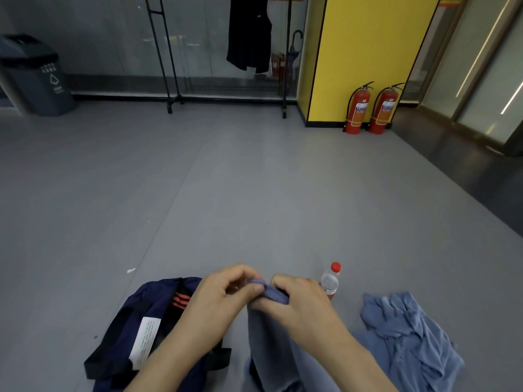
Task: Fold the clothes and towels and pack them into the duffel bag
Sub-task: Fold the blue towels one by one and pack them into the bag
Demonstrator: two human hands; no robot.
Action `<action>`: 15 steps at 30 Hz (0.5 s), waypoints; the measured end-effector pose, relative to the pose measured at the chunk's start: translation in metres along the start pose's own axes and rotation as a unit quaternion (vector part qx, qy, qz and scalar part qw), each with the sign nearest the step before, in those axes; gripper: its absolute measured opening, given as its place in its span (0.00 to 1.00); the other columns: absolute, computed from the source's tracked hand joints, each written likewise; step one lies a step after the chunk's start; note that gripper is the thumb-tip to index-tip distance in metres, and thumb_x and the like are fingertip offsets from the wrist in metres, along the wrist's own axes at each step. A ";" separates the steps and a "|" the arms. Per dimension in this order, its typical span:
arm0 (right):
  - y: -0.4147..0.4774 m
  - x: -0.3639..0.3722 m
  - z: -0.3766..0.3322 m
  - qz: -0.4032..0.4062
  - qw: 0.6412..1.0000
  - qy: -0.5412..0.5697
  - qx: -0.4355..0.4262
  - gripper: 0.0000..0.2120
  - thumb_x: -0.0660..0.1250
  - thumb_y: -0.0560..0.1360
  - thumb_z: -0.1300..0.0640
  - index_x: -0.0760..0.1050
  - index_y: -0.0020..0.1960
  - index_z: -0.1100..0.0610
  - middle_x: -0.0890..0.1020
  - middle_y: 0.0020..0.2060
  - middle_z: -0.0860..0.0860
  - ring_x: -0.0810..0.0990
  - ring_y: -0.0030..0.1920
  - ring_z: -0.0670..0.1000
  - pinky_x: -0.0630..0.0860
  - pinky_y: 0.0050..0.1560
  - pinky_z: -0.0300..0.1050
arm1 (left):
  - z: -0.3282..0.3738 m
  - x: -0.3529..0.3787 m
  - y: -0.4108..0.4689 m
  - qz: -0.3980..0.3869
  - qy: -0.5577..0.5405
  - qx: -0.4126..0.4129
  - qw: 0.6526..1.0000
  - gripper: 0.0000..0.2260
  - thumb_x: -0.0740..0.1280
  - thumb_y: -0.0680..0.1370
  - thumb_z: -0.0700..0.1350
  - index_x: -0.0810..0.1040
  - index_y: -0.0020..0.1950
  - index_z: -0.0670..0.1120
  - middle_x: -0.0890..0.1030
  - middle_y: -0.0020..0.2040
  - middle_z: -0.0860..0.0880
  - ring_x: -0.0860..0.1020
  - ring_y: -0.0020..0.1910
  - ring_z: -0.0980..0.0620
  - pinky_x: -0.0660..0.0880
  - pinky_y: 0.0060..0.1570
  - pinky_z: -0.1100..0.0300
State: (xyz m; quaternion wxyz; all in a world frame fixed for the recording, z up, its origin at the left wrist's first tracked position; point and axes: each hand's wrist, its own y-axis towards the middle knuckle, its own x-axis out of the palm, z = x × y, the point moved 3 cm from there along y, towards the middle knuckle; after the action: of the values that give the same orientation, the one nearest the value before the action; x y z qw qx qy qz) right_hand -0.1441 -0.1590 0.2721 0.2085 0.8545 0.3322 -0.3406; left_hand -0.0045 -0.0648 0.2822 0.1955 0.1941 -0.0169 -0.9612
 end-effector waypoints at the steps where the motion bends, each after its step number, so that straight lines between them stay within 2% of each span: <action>1: 0.000 -0.001 0.001 -0.009 1.000 0.006 0.010 0.20 0.69 0.70 0.37 0.66 0.34 0.51 0.71 0.27 0.47 0.70 0.33 0.50 0.63 0.33 0.44 | 0.000 -0.001 0.001 0.024 0.002 0.000 1.000 0.03 0.71 0.78 0.46 0.82 0.46 0.55 0.83 0.42 0.53 0.78 0.41 0.55 0.75 0.47 0.54; 4: -0.007 -0.006 0.008 -0.050 0.998 -0.002 0.024 0.20 0.70 0.71 0.39 0.67 0.34 0.52 0.71 0.27 0.46 0.68 0.32 0.46 0.64 0.34 0.45 | -0.001 -0.007 0.002 0.086 0.009 -0.008 0.996 0.06 0.68 0.80 0.44 0.80 0.46 0.55 0.80 0.38 0.53 0.73 0.35 0.55 0.71 0.40 0.59; 7: -0.022 -0.017 0.020 -0.062 0.997 0.007 0.038 0.23 0.72 0.71 0.40 0.66 0.35 0.55 0.68 0.25 0.45 0.64 0.30 0.45 0.61 0.32 0.42 | -0.005 -0.018 0.000 0.125 -0.005 -0.017 0.992 0.06 0.66 0.82 0.43 0.78 0.46 0.51 0.77 0.32 0.57 0.72 0.32 0.56 0.70 0.34 0.65; 8: -0.027 -0.022 0.026 -0.065 0.997 0.006 0.048 0.24 0.72 0.72 0.41 0.65 0.34 0.55 0.67 0.26 0.45 0.63 0.29 0.44 0.61 0.32 0.41 | -0.007 -0.023 -0.001 0.132 -0.014 -0.021 0.991 0.07 0.66 0.82 0.42 0.78 0.45 0.51 0.77 0.32 0.56 0.73 0.32 0.54 0.71 0.34 0.64; 11: -0.041 -0.039 0.046 -0.071 0.995 -0.028 0.070 0.22 0.73 0.72 0.41 0.65 0.33 0.53 0.68 0.27 0.46 0.64 0.29 0.44 0.62 0.32 0.40 | -0.014 -0.035 -0.003 0.153 -0.029 -0.031 0.987 0.10 0.65 0.82 0.41 0.78 0.44 0.54 0.79 0.34 0.51 0.78 0.35 0.49 0.76 0.36 0.49; 15: -0.057 -0.060 0.079 -0.059 0.990 -0.087 0.095 0.20 0.72 0.73 0.45 0.66 0.34 0.54 0.69 0.28 0.47 0.65 0.30 0.45 0.62 0.34 0.43 | -0.020 -0.049 -0.009 0.188 -0.021 -0.026 0.982 0.13 0.64 0.82 0.40 0.78 0.43 0.57 0.83 0.39 0.52 0.83 0.40 0.51 0.80 0.44 0.53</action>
State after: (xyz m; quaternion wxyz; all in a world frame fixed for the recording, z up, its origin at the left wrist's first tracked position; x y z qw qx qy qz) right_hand -0.2521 -0.1913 0.2546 0.1337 0.8162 0.3289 -0.4558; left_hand 0.0409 -0.0375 0.2810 0.3775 0.1621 -0.0320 -0.9111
